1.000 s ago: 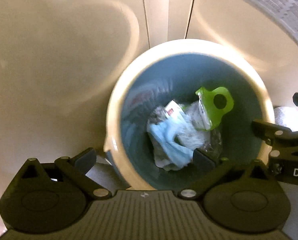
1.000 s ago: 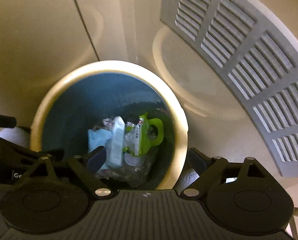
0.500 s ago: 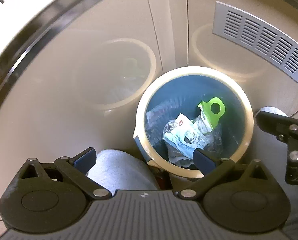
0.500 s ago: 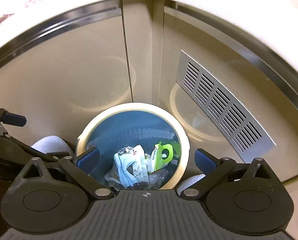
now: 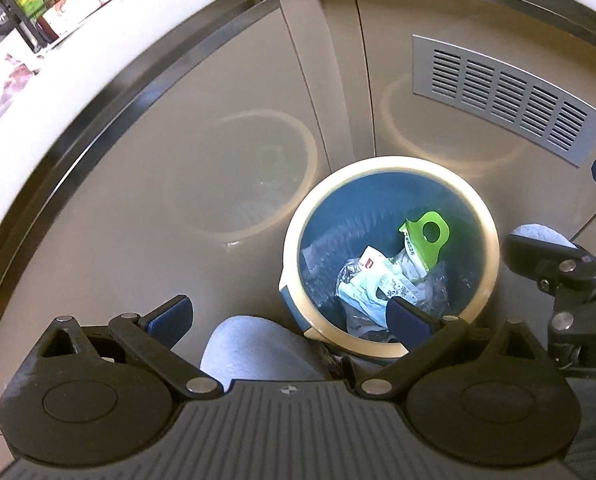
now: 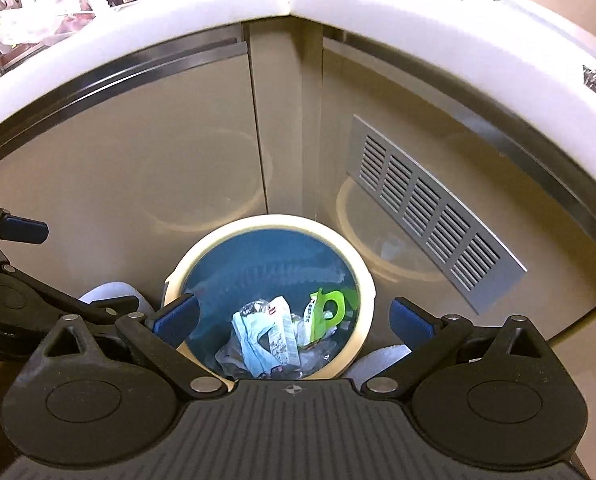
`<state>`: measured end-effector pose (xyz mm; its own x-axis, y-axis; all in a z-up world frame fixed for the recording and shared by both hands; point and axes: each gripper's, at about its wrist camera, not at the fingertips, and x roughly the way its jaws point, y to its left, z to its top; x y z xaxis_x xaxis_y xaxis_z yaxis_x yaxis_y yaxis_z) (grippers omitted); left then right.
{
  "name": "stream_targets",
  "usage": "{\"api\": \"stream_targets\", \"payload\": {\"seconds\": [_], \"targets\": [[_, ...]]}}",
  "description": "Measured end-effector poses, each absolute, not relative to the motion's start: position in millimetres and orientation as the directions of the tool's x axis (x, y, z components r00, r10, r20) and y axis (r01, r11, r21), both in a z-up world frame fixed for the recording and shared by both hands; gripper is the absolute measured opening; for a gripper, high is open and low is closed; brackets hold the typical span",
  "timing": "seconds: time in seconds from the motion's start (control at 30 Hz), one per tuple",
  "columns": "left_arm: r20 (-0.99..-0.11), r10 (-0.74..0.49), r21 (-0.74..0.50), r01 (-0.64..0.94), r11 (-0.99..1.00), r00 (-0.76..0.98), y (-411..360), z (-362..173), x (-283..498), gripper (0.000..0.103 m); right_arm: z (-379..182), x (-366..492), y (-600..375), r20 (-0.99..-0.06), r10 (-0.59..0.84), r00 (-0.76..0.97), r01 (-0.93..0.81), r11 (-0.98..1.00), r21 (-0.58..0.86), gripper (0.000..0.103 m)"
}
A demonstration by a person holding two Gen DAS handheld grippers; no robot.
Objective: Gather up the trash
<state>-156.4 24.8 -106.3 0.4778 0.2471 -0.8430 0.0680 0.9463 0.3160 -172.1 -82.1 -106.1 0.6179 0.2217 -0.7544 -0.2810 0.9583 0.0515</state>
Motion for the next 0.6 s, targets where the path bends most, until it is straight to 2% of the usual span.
{"api": "stream_targets", "payload": {"seconds": [0.6], "targets": [[-0.837,0.245,0.317,0.068,0.946,0.489,27.0,-101.2,-161.0,0.102,-103.8,-175.8,-84.6,-0.749,0.225,0.623,-0.280,0.958,0.055,0.101]]}}
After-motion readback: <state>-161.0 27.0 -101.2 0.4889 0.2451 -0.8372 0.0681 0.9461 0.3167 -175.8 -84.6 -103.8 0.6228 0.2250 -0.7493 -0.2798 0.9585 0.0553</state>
